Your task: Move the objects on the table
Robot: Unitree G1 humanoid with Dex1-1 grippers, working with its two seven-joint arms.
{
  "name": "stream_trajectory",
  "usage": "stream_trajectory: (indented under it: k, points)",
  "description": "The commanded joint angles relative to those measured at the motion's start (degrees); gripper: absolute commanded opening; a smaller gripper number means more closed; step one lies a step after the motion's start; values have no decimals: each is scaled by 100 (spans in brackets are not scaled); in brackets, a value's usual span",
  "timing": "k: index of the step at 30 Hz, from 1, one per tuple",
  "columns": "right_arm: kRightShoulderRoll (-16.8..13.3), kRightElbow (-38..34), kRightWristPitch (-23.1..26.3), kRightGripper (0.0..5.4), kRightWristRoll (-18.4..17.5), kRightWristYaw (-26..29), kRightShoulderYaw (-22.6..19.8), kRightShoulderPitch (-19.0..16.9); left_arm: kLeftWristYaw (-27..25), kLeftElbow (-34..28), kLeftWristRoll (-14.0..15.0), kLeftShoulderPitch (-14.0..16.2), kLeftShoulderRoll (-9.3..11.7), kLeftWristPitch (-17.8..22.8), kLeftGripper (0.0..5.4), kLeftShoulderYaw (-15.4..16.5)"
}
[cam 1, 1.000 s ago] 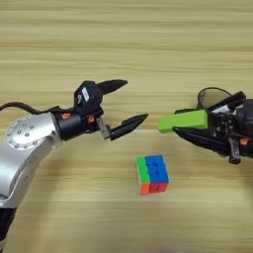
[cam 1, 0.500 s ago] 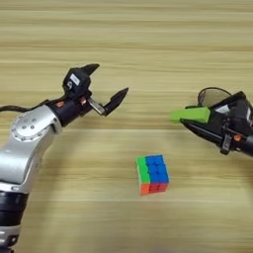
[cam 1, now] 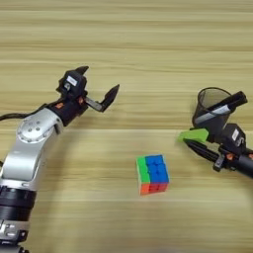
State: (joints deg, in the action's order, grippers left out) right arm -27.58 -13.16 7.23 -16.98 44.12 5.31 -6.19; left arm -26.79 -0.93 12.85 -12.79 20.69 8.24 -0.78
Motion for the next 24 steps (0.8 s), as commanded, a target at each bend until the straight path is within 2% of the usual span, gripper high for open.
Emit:
stream_trajectory:
  k: [1,8,16,24]
  points:
    - [56,151,154,144,201,-192,95,-62,78,134,-99,-95,-73,-67,540,56]
    - [117,402,255,144,380,-366,194,-45,106,228,-134,-136,-149,-115,540,71]
    - [161,736,336,143,906,-749,367,128,175,449,-167,-106,-262,-210,540,129]
    - [176,878,377,142,1031,-952,399,186,346,739,-251,-80,-414,-382,540,142]
